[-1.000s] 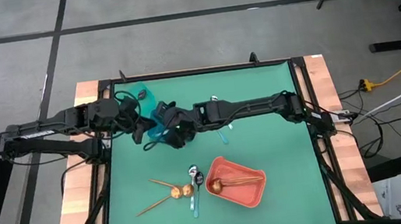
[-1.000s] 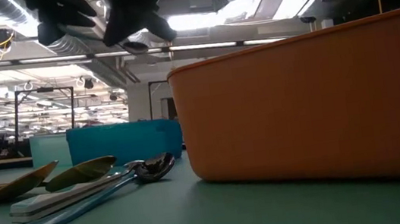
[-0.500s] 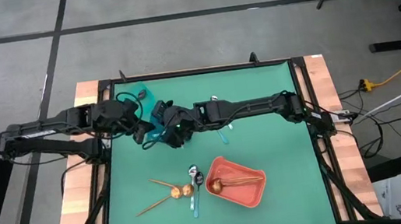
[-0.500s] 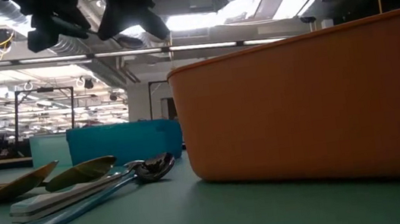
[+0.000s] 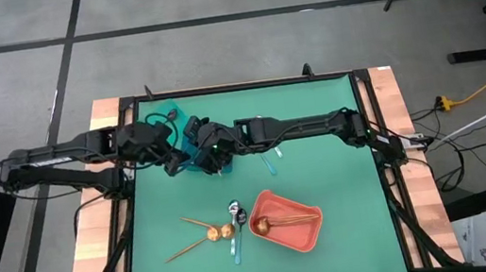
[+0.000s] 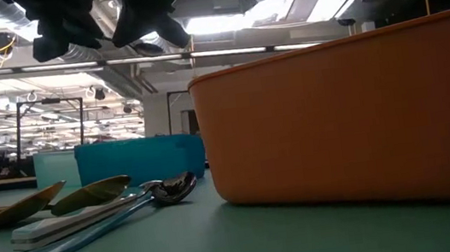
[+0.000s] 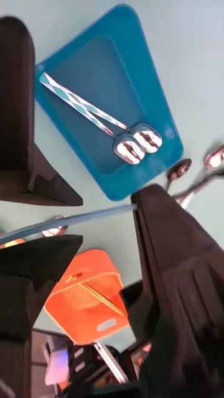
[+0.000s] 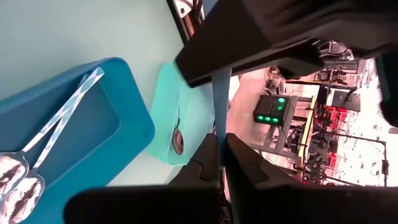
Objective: Sort silverware by color (type)
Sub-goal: Put the blue spoon into the transparent green bin
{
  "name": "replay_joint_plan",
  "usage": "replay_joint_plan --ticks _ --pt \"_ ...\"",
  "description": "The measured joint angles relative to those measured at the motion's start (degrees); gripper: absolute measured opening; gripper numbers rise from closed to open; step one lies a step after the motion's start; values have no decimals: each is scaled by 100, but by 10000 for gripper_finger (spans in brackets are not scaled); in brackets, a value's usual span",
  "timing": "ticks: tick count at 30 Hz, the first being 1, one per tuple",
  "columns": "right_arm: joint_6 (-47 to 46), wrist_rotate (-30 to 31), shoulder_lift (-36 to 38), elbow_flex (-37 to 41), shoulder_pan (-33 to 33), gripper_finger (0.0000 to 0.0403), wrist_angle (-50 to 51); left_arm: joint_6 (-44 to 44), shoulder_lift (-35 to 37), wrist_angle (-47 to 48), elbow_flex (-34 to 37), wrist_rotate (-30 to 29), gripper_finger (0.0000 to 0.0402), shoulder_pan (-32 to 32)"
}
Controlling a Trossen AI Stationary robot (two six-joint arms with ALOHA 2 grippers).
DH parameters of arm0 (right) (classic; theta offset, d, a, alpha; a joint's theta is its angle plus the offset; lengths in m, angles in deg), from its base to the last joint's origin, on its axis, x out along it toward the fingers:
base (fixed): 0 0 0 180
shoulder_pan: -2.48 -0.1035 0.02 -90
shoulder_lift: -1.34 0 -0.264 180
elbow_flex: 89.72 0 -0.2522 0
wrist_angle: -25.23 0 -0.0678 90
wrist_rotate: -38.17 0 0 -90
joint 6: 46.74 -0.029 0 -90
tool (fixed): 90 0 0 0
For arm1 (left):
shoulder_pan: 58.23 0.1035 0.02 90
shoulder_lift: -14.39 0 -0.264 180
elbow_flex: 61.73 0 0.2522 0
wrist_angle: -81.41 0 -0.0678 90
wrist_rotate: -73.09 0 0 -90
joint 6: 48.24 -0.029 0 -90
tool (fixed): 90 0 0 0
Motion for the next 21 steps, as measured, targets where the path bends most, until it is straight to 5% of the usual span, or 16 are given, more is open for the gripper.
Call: replay_joint_plan --ticks 10,21 --pt "0 -3 9 0 -7 1 -16 -1 -99 20 0 -53 5 1" --pt "-2 -3 9 0 -7 1 -25 -6 -93 7 0 -65 2 0"
